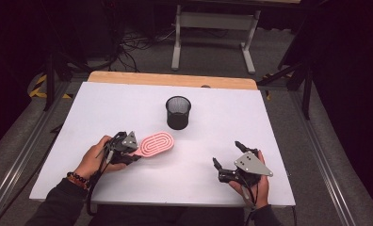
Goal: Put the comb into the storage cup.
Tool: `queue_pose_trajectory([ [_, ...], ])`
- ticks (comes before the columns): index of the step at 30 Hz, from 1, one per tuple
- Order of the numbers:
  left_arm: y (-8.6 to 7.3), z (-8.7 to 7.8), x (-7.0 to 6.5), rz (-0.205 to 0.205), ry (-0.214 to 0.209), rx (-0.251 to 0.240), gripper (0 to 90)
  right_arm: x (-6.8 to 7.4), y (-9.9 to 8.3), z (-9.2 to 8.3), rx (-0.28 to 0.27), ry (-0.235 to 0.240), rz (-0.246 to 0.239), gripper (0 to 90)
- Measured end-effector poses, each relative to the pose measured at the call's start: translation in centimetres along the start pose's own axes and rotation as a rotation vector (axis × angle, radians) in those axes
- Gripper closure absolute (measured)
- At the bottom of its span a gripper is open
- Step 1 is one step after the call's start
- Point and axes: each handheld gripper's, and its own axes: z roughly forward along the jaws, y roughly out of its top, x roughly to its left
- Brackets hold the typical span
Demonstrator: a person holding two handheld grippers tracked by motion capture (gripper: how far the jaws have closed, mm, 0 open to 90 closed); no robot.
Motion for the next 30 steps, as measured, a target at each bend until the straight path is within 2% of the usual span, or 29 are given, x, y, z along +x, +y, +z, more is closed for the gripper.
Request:
queue_pose_trajectory([
  [4, -0.1, -0.6, 0.0, -0.010, 0.026, -0.039, 69.1, 0.0, 0.0, 0.0, 0.002, 0.000, 0.003, 8.6],
  [5, -0.1, -0.7, -0.1, 0.010, 0.051, -0.049, 69.1, 0.0, 0.0, 0.0, 0.003, 0.000, 0.003, 8.6],
  [7, 0.0, -0.9, -0.4, 0.013, 0.102, -0.095, 69.1, 0.0, -0.1, 0.1, 0.004, 0.006, 0.000, 8.6],
  [9, 0.0, -0.9, -0.5, 0.010, 0.125, -0.149, 69.1, 0.0, -0.1, 0.1, 0.004, 0.014, 0.000, 8.6],
  [12, 0.2, -0.8, -0.8, 0.023, 0.175, -0.175, 69.1, 0.0, -0.1, 0.2, 0.007, 0.016, 0.002, 8.6],
  [19, -0.2, -1.3, -0.6, -0.024, 0.198, -0.267, 69.2, 0.0, -0.1, 0.1, 0.004, 0.015, -0.001, 8.6],
  [30, -0.5, -2.1, -0.8, -0.045, 0.252, -0.394, 69.2, 0.0, -0.1, 0.3, 0.007, 0.024, 0.012, 8.6],
])
